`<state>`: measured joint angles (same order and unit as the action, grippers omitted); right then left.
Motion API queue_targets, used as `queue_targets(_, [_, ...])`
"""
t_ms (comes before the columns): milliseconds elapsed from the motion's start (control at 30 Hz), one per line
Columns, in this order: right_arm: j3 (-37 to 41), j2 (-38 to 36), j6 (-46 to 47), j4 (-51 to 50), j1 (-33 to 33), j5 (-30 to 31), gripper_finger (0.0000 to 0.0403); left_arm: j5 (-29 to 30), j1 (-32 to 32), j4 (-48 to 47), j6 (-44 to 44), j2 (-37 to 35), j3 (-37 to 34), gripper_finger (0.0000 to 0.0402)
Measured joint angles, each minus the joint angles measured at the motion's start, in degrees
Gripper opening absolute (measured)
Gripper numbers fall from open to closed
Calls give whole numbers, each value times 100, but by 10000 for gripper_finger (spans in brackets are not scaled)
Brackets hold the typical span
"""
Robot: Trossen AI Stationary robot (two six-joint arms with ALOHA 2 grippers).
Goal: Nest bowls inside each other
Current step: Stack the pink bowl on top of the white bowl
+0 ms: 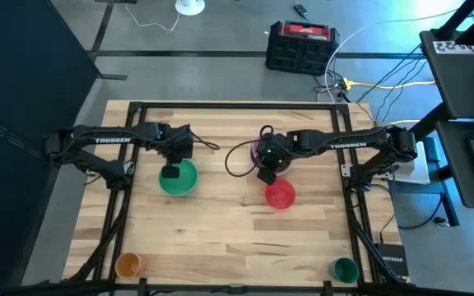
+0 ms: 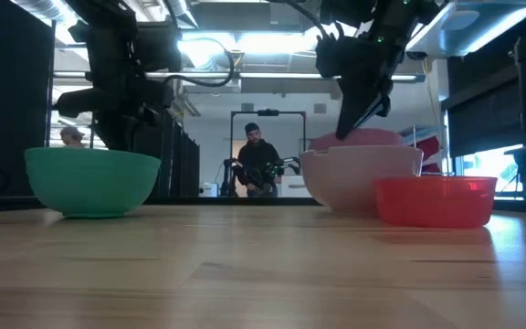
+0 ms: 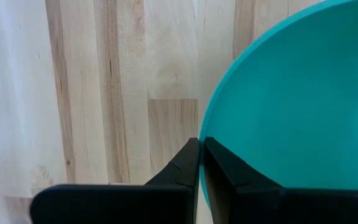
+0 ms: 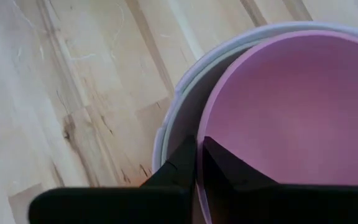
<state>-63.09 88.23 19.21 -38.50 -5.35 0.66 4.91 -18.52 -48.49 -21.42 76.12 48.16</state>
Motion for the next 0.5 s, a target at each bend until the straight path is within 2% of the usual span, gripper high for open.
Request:
queue_targets(333, [0,0,-22,28,-71,-125,3,0,0,3,1,0,0,0])
queue_targets(500, [0,1,-22,22,-66,-142,47,0,0,5,8,0,0,0])
